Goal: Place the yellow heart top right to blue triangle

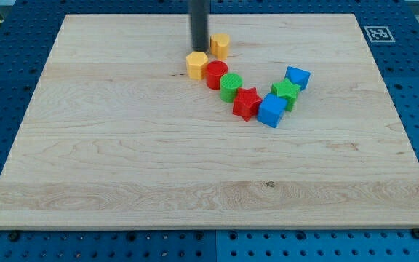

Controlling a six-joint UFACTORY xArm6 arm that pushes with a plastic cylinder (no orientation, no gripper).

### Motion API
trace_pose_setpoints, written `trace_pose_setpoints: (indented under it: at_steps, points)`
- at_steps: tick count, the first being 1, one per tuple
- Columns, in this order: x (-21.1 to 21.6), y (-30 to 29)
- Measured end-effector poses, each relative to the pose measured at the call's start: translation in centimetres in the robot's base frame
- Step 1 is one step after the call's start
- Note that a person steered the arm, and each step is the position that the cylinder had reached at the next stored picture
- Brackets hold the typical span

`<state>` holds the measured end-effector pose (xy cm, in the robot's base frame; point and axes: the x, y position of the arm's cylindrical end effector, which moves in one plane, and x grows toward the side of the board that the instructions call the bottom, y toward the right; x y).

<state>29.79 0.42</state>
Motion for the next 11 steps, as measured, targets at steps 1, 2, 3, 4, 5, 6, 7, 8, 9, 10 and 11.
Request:
trace_pose_setpoints:
  at_steps: [1, 2, 3, 4, 5, 6, 7, 8, 9, 10, 11]
  points:
    - [0.3, 6.5]
    - [0.3, 8.9]
    - [0.3, 7.8]
    - [0.9, 12.5]
    - [1.3, 15.7]
    - [-0.2, 13.9]
    - [-3.2, 14.4]
    - [-4.2, 17.7]
    - [-2.2, 19.5]
    - [1.5, 19.5]
    - [4.5, 19.0]
